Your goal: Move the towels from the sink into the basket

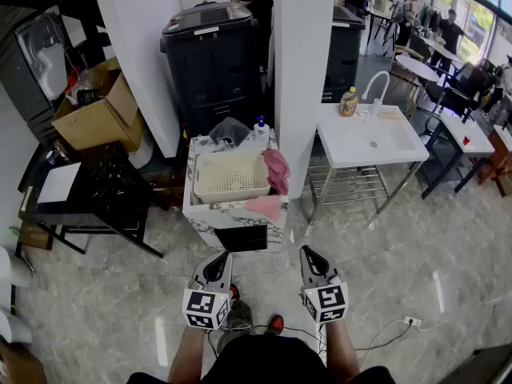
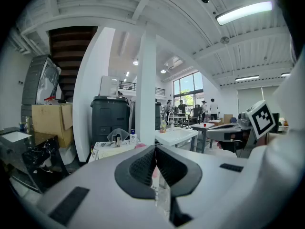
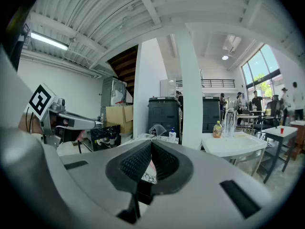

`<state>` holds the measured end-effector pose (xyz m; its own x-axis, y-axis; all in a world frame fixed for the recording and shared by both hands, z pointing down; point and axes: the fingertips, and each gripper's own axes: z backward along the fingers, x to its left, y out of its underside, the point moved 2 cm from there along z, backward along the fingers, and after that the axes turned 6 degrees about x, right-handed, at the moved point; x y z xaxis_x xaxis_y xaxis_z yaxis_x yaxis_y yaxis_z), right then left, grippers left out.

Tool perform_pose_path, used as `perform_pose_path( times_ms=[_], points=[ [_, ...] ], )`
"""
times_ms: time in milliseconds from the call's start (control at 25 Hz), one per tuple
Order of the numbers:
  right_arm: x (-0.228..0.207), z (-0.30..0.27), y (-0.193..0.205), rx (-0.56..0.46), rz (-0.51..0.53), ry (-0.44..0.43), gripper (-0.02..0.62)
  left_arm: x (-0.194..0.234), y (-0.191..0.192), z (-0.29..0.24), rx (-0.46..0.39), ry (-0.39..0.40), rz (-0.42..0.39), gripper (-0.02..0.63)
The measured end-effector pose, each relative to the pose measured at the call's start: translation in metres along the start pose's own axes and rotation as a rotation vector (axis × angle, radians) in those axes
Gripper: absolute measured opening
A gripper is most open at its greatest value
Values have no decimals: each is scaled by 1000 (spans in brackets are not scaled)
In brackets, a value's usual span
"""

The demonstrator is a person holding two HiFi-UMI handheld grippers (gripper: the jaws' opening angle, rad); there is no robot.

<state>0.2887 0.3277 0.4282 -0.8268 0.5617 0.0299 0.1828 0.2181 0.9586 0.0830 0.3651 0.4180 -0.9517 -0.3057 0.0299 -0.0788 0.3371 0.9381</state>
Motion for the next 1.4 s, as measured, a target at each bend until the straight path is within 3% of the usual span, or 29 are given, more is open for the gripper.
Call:
perform_pose_path(
  times_ms=[280,640,1040,1400],
  points=[
    [0,-15,-7,-22,-33,-4,29,13,-4,-13,2,5,-2,8],
    [-7,-57,-9,23,-55,7,31,44,-8,-46,26,15,5,8],
    [-28,-124,-36,32,-48,59,31,88,-51,-113,4,84,-36,8],
    [-21,-175,-74,31,-38,106,31,141,-70,-144,4,123,-46,8]
  ],
)
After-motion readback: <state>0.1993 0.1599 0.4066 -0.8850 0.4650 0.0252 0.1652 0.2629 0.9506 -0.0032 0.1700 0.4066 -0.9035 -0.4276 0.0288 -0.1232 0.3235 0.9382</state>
